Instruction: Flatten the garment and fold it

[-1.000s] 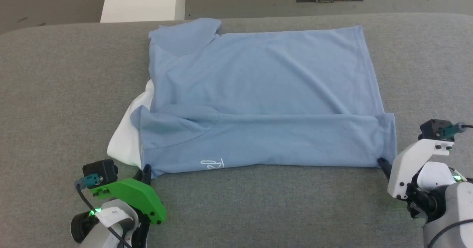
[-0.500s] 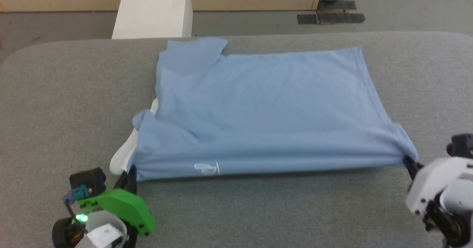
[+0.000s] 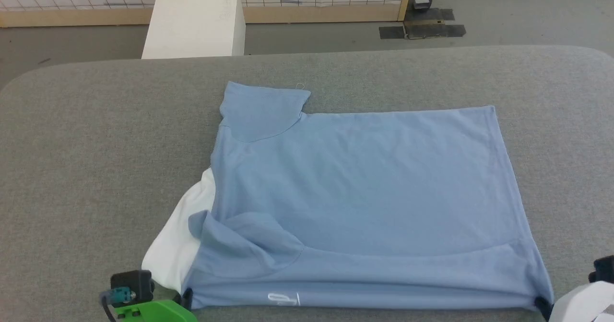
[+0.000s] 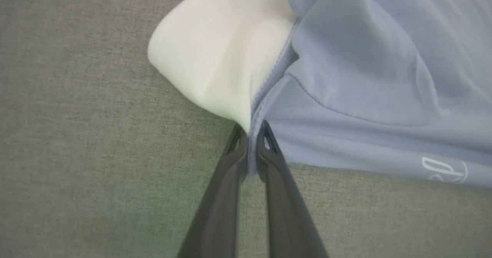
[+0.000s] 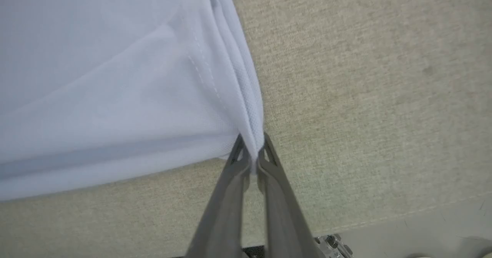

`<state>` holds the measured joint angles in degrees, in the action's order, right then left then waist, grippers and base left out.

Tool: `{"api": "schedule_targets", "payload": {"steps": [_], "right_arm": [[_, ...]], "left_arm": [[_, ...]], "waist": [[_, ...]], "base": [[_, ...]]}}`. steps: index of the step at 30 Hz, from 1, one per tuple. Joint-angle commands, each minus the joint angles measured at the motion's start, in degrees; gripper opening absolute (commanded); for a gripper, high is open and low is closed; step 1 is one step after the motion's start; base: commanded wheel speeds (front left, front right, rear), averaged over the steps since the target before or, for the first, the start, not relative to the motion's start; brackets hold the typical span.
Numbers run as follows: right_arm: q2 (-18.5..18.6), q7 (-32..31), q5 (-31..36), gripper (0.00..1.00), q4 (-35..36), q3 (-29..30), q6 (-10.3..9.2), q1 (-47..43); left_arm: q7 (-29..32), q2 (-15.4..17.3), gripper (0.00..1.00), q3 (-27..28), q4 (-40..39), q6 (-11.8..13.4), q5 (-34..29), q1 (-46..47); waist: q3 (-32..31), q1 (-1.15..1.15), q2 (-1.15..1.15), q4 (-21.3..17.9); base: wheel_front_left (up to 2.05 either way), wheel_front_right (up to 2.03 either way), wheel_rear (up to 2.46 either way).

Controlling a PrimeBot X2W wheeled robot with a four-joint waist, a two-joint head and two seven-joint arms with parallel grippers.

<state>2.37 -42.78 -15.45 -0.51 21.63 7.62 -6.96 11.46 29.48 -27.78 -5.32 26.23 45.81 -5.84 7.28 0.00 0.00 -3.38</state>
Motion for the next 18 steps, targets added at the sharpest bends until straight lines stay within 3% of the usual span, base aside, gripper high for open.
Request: {"api": "schedule_targets", "payload": {"steps": [1,5,6,7,8,9,18], "right_arm": [[0.51,0.97,0.61,0.0,-1.46,0.26,-0.13,-0.07],[0.51,3.95,0.7,0.0,-7.03,-0.65,-0.13,0.9],[0.51,5.32,0.49,0.0,-7.86,-0.73,-0.13,1.23],[0.51,6.49,-0.01,0.12,-8.44,-0.76,-0.13,1.5],[0.51,7.68,-0.58,0.6,-9.01,-0.99,-0.13,1.61],[0.51,8.61,-0.81,1.0,-9.19,-1.18,-0.13,1.53],[0.51,20.87,-0.78,1.0,-1.73,-2.2,-0.13,-0.34]], "left_arm": [[-0.26,0.03,0.0,0.18,1.18,-0.32,0.58,0.04],[-0.98,-1.44,0.0,-0.48,4.51,-1.74,0.92,1.25],[-1.39,-1.99,0.09,-0.33,5.14,-1.78,1.12,1.52],[-1.65,-2.45,0.45,-0.27,5.36,-1.9,1.37,1.64],[-1.71,-2.95,1.0,-0.16,5.54,-2.08,1.91,1.55],[-1.73,-3.13,1.0,-0.08,5.65,-2.19,2.24,1.38],[-4.68,0.15,1.0,3.39,0.06,-1.23,1.42,0.15]], "waist": [[0.15,0.0,0.0,-0.06],[0.34,0.0,0.0,-0.25],[0.32,0.0,0.0,-0.29],[0.24,0.0,0.0,-0.33],[0.02,0.0,0.0,-0.36],[-0.21,0.0,0.0,-0.37],[-2.1,0.0,0.0,-0.56]], "base": [[0.0,0.0,0.0],[0.0,0.0,0.0],[0.0,0.0,0.0],[0.0,0.0,0.0],[0.0,0.0,0.0],[0.0,0.0,0.0],[0.0,0.0,0.0]]}}
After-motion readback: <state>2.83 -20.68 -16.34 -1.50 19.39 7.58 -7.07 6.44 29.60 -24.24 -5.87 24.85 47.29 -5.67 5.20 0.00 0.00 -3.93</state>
